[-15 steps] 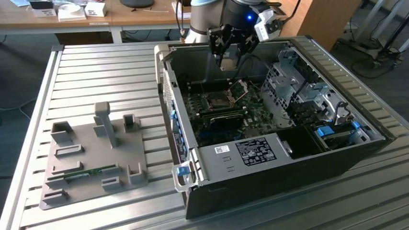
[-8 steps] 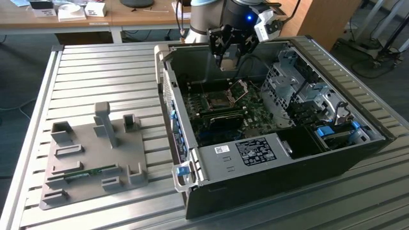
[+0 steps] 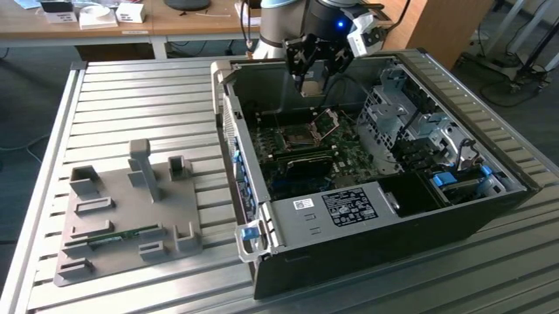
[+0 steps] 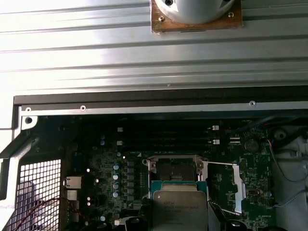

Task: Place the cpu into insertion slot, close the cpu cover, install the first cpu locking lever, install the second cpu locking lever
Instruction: 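Place the cpu into insertion slot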

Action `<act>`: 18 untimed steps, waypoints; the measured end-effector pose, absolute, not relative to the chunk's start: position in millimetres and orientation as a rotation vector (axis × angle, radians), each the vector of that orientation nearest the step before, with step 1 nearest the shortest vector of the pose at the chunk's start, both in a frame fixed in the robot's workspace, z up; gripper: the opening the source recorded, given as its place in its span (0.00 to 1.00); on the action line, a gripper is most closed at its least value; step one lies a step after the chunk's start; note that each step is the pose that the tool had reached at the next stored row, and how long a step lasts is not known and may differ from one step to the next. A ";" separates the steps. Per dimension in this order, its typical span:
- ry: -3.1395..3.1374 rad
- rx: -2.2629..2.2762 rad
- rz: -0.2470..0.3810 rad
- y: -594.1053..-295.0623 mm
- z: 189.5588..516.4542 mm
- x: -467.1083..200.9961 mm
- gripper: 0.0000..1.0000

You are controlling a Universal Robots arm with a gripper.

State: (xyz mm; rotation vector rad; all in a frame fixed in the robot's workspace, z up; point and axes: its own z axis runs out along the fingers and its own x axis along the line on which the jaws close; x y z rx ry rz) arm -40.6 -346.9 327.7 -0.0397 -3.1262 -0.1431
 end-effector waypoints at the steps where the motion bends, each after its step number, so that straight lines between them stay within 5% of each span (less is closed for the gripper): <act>1: -3.126 -0.040 -0.143 -346.7 327.7 -40.6 0.54; 18: -3.126 -0.040 -0.143 -346.7 322.7 -40.6 0.54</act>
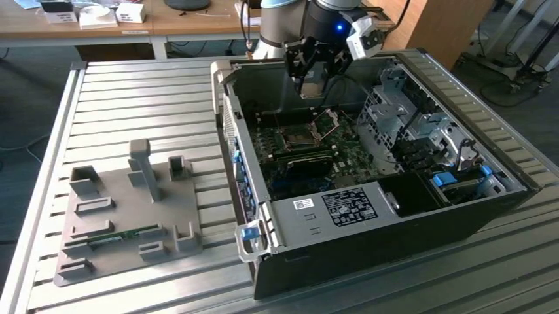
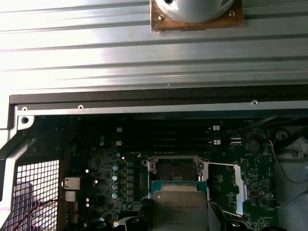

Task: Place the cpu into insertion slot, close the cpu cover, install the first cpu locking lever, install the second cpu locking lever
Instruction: 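Place the cpu into insertion slot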

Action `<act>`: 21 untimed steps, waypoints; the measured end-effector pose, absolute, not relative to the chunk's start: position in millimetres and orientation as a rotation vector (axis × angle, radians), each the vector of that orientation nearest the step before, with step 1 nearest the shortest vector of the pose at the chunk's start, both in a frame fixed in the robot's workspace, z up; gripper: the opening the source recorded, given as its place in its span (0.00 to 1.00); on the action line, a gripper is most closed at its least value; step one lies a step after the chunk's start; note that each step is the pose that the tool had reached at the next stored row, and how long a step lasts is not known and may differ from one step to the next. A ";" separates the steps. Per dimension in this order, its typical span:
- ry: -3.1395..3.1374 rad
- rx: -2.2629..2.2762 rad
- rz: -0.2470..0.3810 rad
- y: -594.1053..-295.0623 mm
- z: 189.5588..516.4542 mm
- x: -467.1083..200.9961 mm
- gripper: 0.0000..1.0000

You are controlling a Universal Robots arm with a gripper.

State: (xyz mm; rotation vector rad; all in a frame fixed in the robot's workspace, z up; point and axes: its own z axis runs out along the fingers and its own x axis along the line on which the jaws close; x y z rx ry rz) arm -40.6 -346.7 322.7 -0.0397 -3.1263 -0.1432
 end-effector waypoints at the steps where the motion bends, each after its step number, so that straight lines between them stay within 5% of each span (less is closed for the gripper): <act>1: -3.126 -0.040 -0.143 -346.7 322.1 -40.6 0.54; 21: -3.126 -0.040 -0.143 -346.7 313.1 -40.6 0.54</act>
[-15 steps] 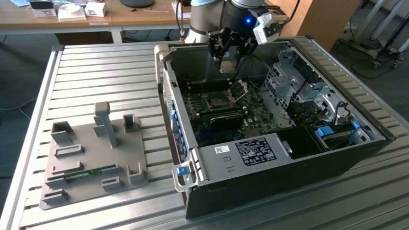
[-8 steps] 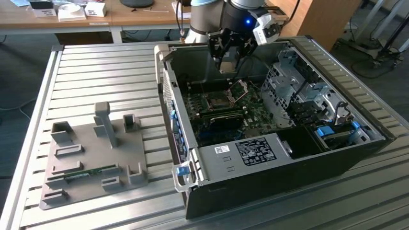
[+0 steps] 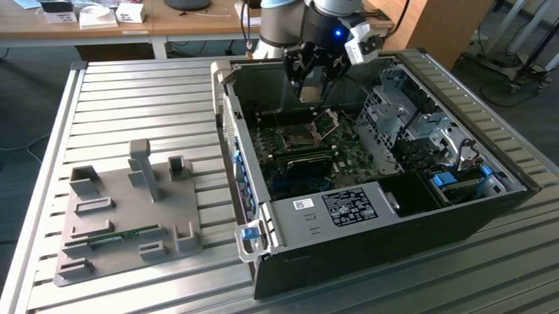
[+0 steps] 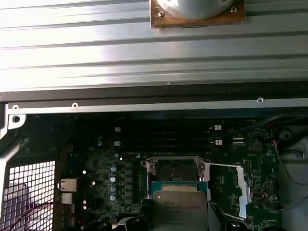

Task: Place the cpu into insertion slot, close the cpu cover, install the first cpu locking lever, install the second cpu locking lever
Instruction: 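Place the cpu into insertion slot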

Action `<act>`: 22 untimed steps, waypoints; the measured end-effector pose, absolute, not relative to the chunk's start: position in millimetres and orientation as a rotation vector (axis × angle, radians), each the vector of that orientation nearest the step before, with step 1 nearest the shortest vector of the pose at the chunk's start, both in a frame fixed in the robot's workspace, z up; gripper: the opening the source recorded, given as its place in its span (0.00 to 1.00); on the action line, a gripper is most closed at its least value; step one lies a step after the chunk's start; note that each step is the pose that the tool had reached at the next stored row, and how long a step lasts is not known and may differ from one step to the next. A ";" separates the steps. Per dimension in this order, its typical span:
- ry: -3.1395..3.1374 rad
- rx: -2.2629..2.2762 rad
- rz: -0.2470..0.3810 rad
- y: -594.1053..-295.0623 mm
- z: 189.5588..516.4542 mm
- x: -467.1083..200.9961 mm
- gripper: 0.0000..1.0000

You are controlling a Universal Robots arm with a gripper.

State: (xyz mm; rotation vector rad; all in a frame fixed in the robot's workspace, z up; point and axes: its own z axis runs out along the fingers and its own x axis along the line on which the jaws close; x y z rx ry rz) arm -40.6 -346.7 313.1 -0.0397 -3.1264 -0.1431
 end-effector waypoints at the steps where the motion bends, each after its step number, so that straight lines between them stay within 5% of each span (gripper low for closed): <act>1: -3.126 -0.040 -0.143 -346.7 312.3 -40.6 0.54; 22: -3.142 -0.039 -0.149 -346.7 299.6 -41.6 0.54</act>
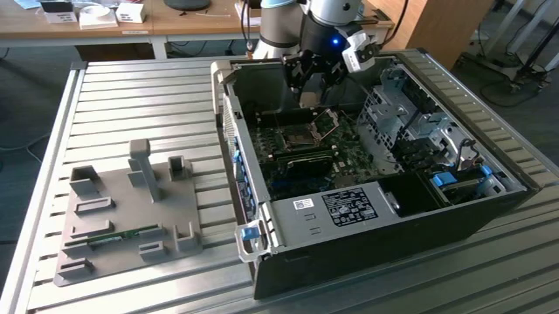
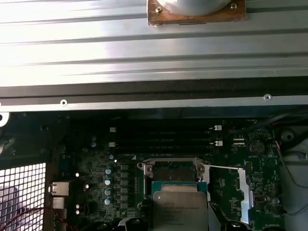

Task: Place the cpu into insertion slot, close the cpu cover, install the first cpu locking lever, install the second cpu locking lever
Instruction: 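Place the cpu into insertion slot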

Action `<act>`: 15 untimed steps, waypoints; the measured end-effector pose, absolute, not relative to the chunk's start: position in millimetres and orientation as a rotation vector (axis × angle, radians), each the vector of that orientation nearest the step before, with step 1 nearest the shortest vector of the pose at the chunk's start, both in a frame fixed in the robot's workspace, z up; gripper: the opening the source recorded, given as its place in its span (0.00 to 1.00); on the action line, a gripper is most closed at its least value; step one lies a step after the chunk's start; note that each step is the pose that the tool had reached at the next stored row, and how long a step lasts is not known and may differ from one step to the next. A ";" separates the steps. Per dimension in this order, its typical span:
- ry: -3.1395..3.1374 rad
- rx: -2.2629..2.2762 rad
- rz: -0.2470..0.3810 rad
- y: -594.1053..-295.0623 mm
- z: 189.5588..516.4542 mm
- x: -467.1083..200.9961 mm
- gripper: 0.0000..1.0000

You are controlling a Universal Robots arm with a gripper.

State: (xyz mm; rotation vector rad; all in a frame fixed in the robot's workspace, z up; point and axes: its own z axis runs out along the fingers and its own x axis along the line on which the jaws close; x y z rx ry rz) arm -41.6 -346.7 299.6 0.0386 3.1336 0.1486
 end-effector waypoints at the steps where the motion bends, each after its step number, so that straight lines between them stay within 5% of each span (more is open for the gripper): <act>1: 3.133 0.039 0.149 -346.7 298.8 -41.7 0.54; 15: 3.128 0.038 0.148 -346.7 294.7 -43.0 0.54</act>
